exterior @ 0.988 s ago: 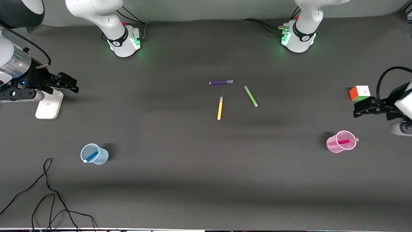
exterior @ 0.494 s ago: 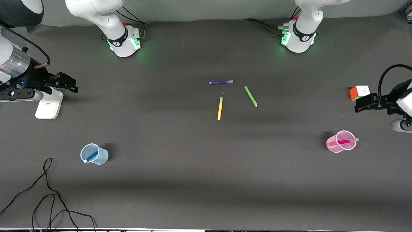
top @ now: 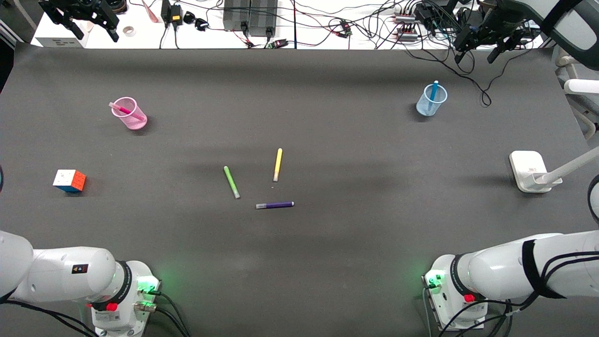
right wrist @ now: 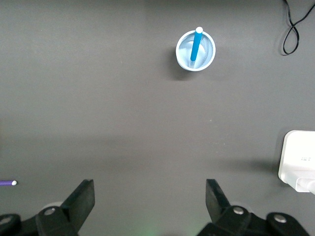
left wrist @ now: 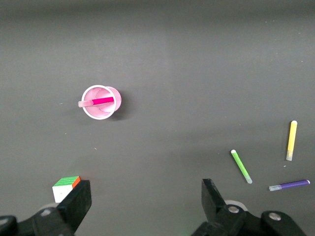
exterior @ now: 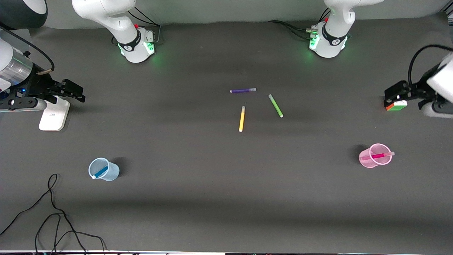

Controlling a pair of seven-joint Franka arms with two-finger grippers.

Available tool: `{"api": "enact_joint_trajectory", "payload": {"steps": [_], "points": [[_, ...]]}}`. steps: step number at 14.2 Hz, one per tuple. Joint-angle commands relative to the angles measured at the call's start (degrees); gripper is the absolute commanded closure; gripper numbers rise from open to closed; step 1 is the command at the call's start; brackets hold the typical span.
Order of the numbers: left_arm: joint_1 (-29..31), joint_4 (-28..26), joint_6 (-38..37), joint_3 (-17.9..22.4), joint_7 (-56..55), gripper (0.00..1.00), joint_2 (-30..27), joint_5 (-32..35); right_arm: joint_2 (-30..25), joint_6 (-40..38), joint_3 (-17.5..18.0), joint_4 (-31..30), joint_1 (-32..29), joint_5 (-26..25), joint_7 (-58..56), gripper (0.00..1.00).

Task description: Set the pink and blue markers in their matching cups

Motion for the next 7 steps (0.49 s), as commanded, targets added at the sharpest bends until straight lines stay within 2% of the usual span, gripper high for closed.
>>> {"api": "enact_joint_trajectory", "payload": {"steps": [1, 4, 7], "points": [[-3.8, -2.4, 0.9, 1.7, 0.1, 0.00, -2.7, -0.3, 0.9, 0.1, -0.4, 1.1, 0.6, -0.5, -0.3, 0.00], [-5.1, -2.4, -1.2, 2.7, 0.9, 0.00, -2.5, -0.2, 0.8, 0.1, -0.4, 1.1, 0.6, -0.5, -0.3, 0.00], [-4.1, -2.1, -1.7, 3.6, 1.2, 0.00, -0.8, -0.6, 0.9, 0.1, -0.4, 1.1, 0.6, -0.5, -0.2, 0.00]]}}
